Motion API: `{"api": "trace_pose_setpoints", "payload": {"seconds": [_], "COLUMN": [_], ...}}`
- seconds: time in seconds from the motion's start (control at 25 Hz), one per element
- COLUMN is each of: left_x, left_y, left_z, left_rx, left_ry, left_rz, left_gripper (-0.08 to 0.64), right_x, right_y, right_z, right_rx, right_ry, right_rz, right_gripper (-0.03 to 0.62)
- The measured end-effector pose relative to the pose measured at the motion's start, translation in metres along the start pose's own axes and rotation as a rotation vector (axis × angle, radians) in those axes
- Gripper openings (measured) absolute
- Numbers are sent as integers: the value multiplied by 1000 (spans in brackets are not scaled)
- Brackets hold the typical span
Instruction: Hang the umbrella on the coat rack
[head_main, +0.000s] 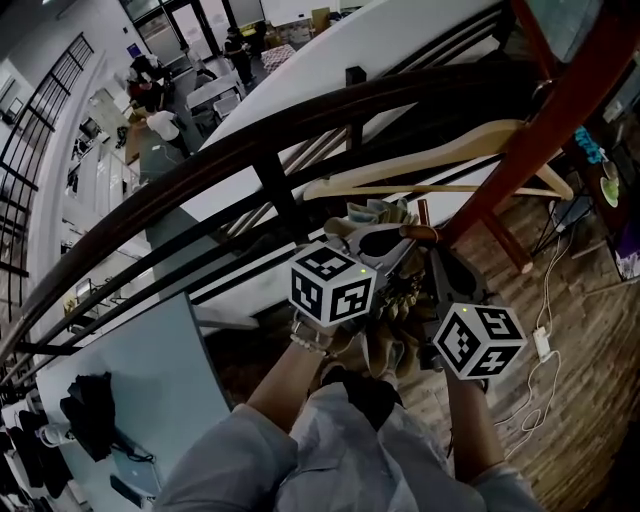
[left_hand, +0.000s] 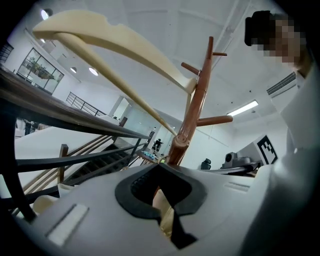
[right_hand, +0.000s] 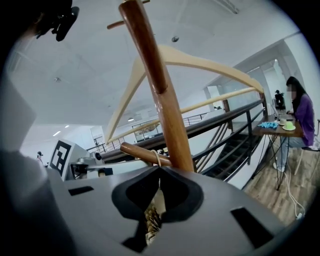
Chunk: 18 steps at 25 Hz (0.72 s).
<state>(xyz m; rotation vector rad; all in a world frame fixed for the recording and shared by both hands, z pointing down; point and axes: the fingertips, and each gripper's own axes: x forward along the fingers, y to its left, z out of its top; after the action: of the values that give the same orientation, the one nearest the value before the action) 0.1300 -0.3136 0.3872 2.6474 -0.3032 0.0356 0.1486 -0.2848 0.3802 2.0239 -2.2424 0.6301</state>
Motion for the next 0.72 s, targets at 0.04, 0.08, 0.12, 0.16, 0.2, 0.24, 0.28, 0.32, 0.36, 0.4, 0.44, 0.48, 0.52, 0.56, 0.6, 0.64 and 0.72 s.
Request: {"api": "trace_pose_setpoints", "payload": {"seconds": [0.04, 0.08, 0.12, 0.16, 0.2, 0.24, 0.28, 0.32, 0.36, 0.4, 0.44, 0.48, 0.52, 0.56, 0.6, 0.64, 0.72], "left_x": [0, 0, 0, 1, 1, 2, 3, 4, 5, 5, 5, 5, 6, 7, 8, 9, 10], "left_y": [0, -1, -2, -3, -4, -5, -6, -6, -7, -8, -8, -8, -9, -9, -9, -9, -9], "left_z": [-1, -3, -4, -5, -6, -7, -8, -9, -10, -11, -11, -11, -11, -11, -12, -12, -13], "left_rx": [1, 5, 10, 13, 15, 17, 18, 19, 20, 20, 20, 20, 20, 23, 29, 39, 58], "left_ry": [3, 5, 7, 7, 7, 7, 6, 5, 3, 2, 0, -2, -3, -3, -2, 1, 6], "left_rz": [-1, -1, -2, -2, -3, -4, -6, -8, -11, -15, -17, -18, -17, -15, -12, -8, 0], "left_gripper": [3, 3, 3, 3, 3, 3, 3, 3, 3, 3, 3, 4, 4, 5, 5, 5, 5], "right_x": [0, 1, 1, 1, 1, 1, 1, 2, 2, 3, 4, 4, 4, 5, 5, 6, 7], "right_y": [0, 0, 0, 0, -1, -2, -2, -3, -3, -3, -3, -2, -3, -3, -4, -5, -5], "right_z": [-2, -3, -4, -6, -7, -8, -9, -10, -11, -12, -13, -13, -13, -13, -14, -14, -15], "right_rx": [0, 0, 0, -2, -5, -10, -16, -23, -31, -40, -51, -61, -71, -78, -80, -78, -73], "right_ry": [2, 5, 7, 8, 9, 10, 12, 14, 15, 16, 15, 13, 9, 4, 0, -3, -7], "right_rz": [-2, -4, -5, -5, -6, -6, -4, 2, 9, 17, 22, 24, 23, 23, 24, 28, 40], "right_gripper": [5, 5, 5, 5, 5, 5, 5, 5, 5, 5, 5, 5, 5, 5, 5, 5, 5]}}
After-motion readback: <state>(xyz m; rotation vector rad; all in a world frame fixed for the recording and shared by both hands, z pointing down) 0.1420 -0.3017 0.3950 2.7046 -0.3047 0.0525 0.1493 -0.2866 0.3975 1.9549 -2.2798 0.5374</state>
